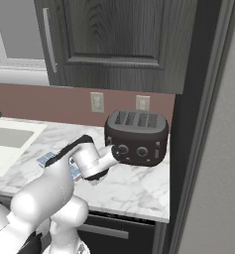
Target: The ice cube tray has been filled with water. Take the tray and place it in the freezer to make ice. Close the freezer door after placing the tray.
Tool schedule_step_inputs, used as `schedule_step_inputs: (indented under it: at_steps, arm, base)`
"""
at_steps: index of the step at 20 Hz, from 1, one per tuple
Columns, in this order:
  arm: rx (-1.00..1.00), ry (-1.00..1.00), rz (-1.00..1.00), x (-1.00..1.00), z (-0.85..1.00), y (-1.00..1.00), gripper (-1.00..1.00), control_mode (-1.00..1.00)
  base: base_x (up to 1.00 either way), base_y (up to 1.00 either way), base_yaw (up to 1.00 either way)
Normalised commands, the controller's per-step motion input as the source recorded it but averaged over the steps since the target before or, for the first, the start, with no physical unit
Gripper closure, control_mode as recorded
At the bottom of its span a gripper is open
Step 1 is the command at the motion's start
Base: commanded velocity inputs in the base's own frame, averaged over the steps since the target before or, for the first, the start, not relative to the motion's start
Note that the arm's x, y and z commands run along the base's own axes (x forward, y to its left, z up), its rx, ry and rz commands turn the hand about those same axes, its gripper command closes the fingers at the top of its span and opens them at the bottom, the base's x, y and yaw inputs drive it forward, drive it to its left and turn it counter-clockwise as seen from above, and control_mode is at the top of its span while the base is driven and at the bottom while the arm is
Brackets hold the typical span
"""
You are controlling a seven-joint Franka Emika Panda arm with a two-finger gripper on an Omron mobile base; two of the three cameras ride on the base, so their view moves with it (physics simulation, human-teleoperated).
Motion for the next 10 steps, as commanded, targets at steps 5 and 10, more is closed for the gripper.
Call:
schedule_step_inputs:
  at_steps: [5,10]
  arm:
    - [0.0,0.0,0.0,-0.27,-0.34,0.38,-1.0,-1.0]
    - [0.0,0.0,0.0,-0.17,-0.27,0.26,-1.0,-1.0]
  base:
    - [0.0,0.0,0.0]
    - [0.0,0.0,0.0]
